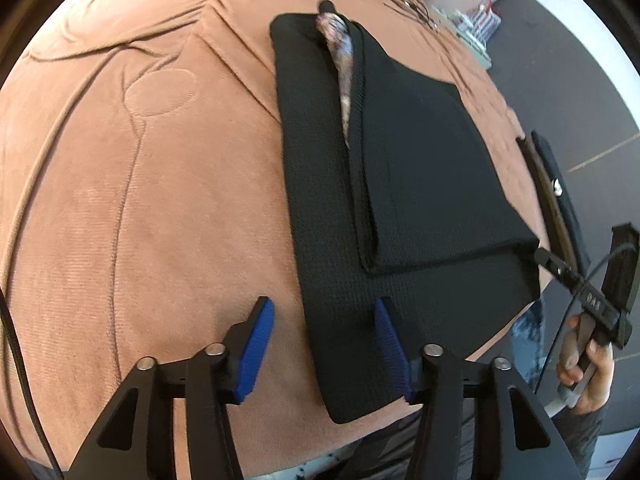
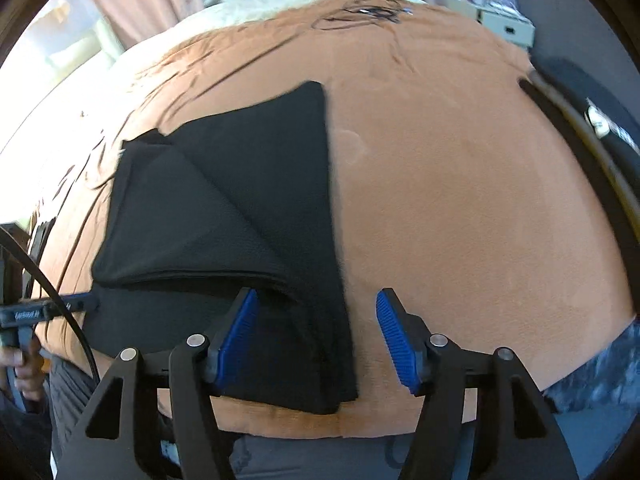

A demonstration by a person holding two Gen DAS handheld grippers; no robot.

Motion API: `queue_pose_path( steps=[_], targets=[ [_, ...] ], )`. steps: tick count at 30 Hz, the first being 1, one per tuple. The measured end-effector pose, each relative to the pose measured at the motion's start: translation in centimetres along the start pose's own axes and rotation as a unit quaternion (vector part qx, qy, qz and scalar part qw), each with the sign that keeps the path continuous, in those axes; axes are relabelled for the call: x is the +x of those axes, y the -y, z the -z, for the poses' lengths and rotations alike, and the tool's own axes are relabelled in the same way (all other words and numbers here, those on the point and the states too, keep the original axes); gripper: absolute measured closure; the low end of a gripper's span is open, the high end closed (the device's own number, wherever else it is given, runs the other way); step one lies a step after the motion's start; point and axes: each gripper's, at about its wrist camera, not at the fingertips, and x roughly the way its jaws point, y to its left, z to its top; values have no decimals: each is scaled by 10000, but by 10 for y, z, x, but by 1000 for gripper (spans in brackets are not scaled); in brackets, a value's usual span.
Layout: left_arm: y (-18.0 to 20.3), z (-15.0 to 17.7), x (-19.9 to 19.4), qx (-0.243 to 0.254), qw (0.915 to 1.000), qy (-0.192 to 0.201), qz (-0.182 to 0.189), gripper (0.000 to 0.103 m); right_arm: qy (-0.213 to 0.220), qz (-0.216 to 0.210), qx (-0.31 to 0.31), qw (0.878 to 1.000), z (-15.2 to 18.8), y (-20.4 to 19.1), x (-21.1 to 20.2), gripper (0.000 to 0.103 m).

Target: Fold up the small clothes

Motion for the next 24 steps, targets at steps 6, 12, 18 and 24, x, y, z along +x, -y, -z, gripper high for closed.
queue_pose_path(
  steps=[6, 12, 18, 24],
  targets=[
    [-20, 5, -9, -254, 9989, 116, 367, 69, 2, 13, -663, 9978, -7, -53, -2, 43],
    [-48, 11, -31, -453, 9970, 310, 555, 70, -61, -138, -1397, 9901, -8, -109, 8, 43],
    [-83, 17, -55, -666, 9941, 530, 671, 70, -394, -238, -1974, 9792, -7, -159, 39, 43],
    [-108, 22, -63, -857, 9915, 576, 786, 70, -756, -41, -2235, 9718, -15, -182, 78, 43]
  ],
)
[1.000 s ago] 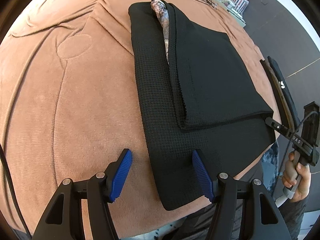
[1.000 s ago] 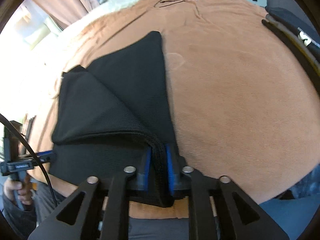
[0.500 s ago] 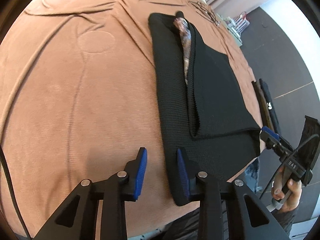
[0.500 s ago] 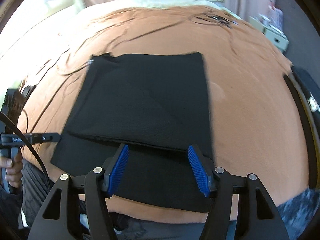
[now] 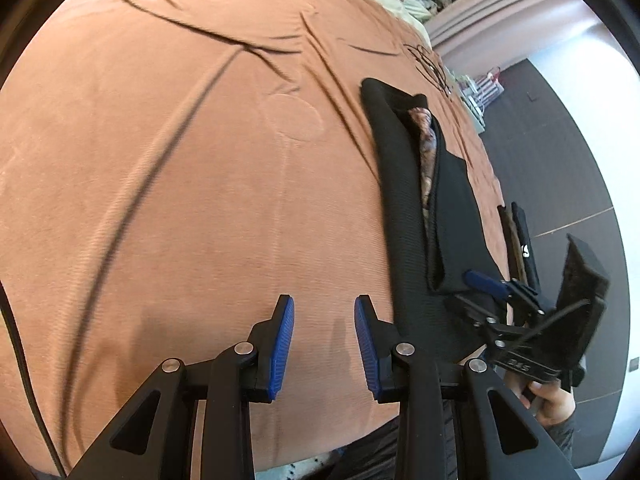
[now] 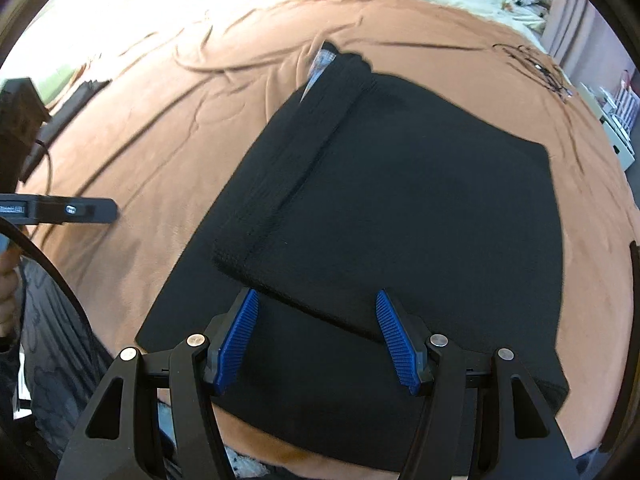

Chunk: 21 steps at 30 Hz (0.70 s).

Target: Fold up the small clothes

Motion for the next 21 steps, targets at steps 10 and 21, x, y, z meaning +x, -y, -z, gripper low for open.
queue_pose_path(
  steps=[10, 21],
  targets=[
    [-9, -5, 3, -110, 9998, -12, 145, 70, 82, 329, -133, 9993, -25, -5, 21, 50],
    [-7, -14, 11, -104, 9999, -61, 124, 70, 323, 337, 290, 9985, -44, 12, 29, 93]
  ],
)
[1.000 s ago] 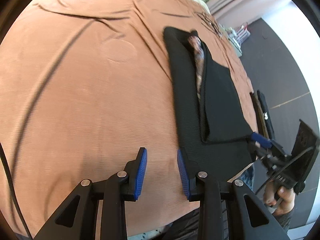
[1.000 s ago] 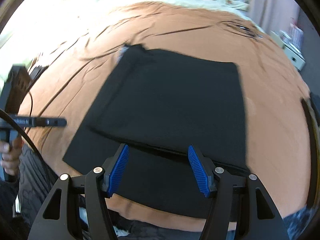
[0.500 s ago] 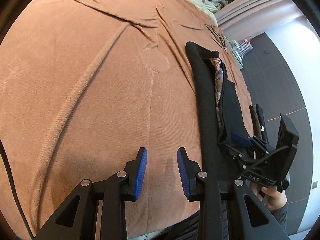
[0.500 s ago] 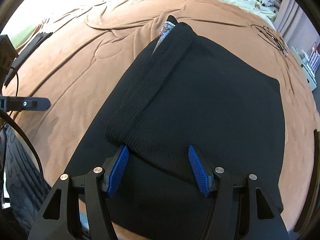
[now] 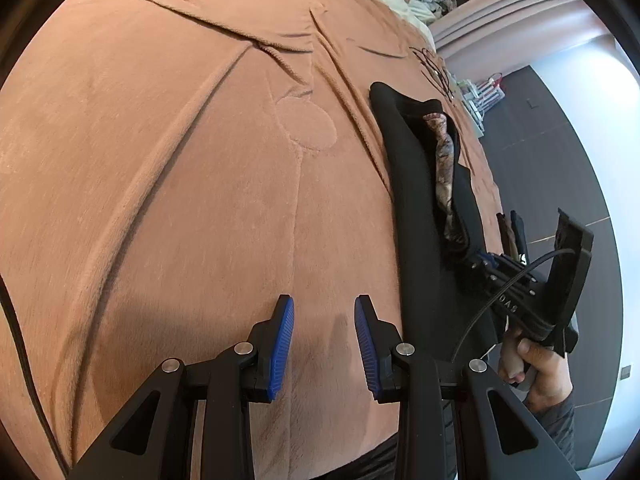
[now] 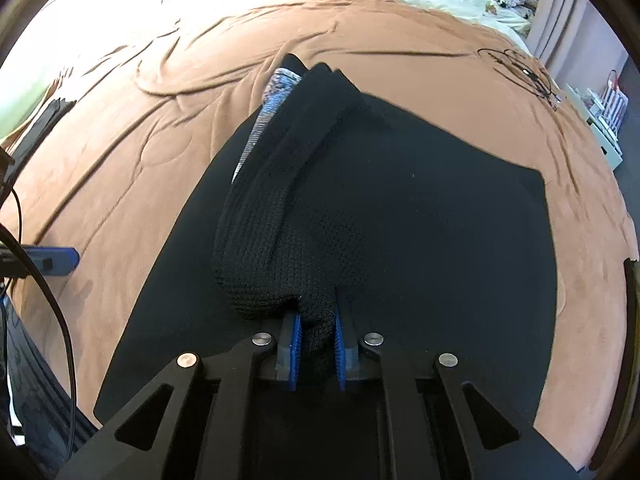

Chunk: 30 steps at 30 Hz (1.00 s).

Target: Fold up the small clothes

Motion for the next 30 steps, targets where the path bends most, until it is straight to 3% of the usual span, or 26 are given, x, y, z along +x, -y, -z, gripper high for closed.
queue_pose_path(
  steps=[14, 20, 21, 23, 24, 25, 30],
  targets=[
    [27, -21, 19, 146, 9997, -117, -125, 70, 472, 204, 893, 9947, -21, 80, -23, 93],
    [39, -24, 27, 223, 9993, -165, -252, 70, 420, 676, 1407, 9868, -32, 119, -15, 89],
    [40, -25, 28, 233, 9992, -169, -270, 70, 447, 671, 1496, 9855, -31, 124, -16, 86],
    [43, -27, 30, 256, 9990, -174, -311, 70, 495, 587, 1600, 9841, -29, 130, -17, 64],
    [46, -28, 31, 268, 9990, -176, -326, 70, 563, 521, 1638, 9835, -26, 132, -19, 42],
    [48, -29, 33, 281, 9989, -182, -341, 70, 625, 506, 1638, 9832, -25, 135, -20, 36],
    [57, -37, 45, 278, 9985, -214, -413, 69, 522, 379, 1392, 9882, -10, 132, -10, 36]
  ],
)
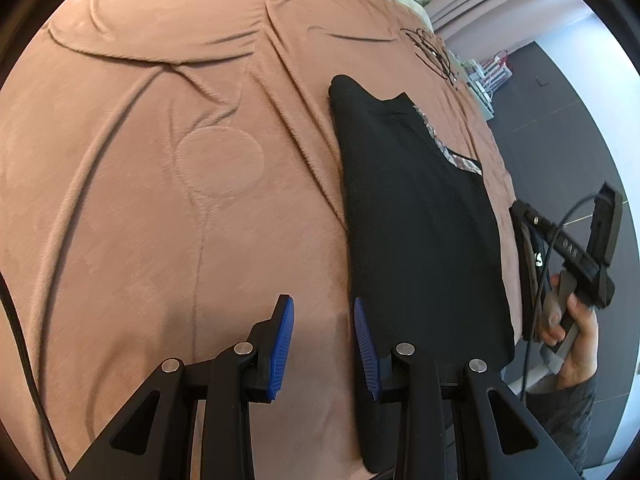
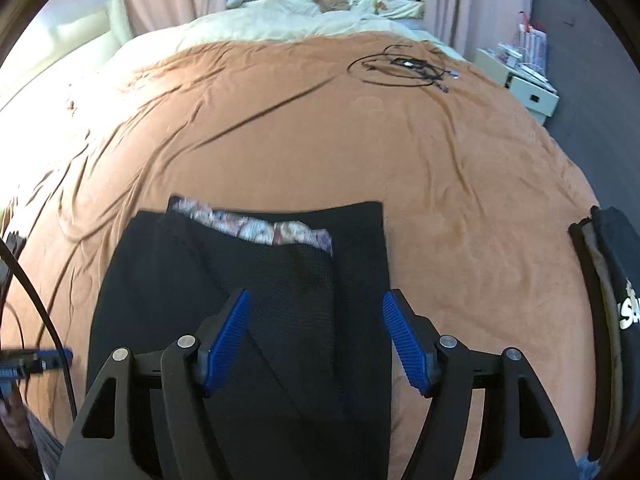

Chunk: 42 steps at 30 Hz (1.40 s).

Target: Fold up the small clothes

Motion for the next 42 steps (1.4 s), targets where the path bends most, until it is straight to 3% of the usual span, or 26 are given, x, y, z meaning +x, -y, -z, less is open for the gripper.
queue_pose_path(
  steps=[2, 4, 6, 16, 21, 23, 24, 25, 36, 42],
  targets=[
    [5, -3, 5, 38, 10000, -34, -36, 69, -127, -47, -75, 9999, 3, 3, 7, 36],
    [9, -4, 11, 80, 9999, -65, -95, 69, -324, -99, -132, 9993, 7, 8, 16, 55],
    [13, -6, 18, 107, 9998, -112, -153, 69, -542, -99, -126, 9984, 5, 18, 27, 67],
    [32, -30, 38, 287, 9989, -115, -362, 69, -453, 188, 246, 9985, -4, 56, 40, 69],
    [37, -45, 46, 329, 9989, -80, -310, 69, -474, -774, 700, 9934, 1, 84, 40, 66],
    [37, -53, 51, 299, 9991, -95, -277, 69, -511, -1126, 864, 9886, 4, 97, 44, 51],
    [37, -56, 54, 263, 9993, -99, -253, 69, -492, -1265, 973, 9860, 6, 108, 46, 39],
    [36, -60, 57, 225, 9995, -90, -216, 69, -461, -1378, 1063, 9837, 7, 114, 48, 36],
    [29, -98, 75, -53, 9999, 6, 142, 69, -624, -3199, 1856, 9270, 7, 160, 95, 36],
    [28, -119, 85, -106, 9995, 84, 279, 69, -743, -3377, 1531, 9257, -12, 158, 120, 39]
  ],
)
